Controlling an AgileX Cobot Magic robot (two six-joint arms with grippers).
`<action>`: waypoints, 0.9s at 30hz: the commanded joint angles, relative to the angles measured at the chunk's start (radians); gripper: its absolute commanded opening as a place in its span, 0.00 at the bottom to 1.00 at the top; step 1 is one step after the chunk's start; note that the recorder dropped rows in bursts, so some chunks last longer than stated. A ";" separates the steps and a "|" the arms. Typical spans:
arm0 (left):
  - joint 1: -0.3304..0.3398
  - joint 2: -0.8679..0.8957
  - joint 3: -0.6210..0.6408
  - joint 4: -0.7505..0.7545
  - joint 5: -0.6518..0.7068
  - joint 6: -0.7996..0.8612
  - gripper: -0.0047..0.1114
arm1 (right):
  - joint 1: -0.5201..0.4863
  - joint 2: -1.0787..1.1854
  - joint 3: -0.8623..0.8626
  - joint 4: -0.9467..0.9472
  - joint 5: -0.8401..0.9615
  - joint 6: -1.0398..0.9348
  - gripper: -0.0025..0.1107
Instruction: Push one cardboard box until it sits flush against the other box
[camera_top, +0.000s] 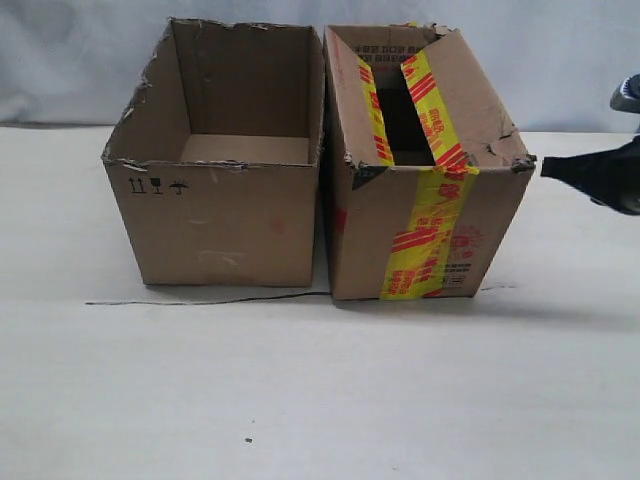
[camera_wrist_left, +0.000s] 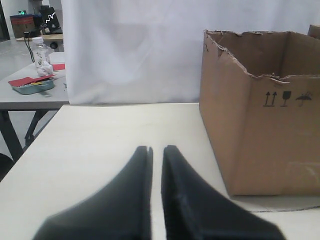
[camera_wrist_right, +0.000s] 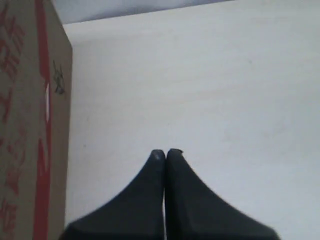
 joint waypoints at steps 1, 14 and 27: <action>0.004 -0.003 0.003 -0.008 -0.003 -0.002 0.04 | -0.029 0.126 -0.132 -0.012 -0.022 -0.017 0.02; 0.004 -0.003 0.003 -0.008 -0.007 -0.002 0.04 | -0.025 0.403 -0.424 -0.001 0.242 -0.019 0.02; 0.004 -0.003 0.003 -0.008 -0.004 -0.002 0.04 | 0.062 0.421 -0.435 -0.001 0.150 -0.064 0.02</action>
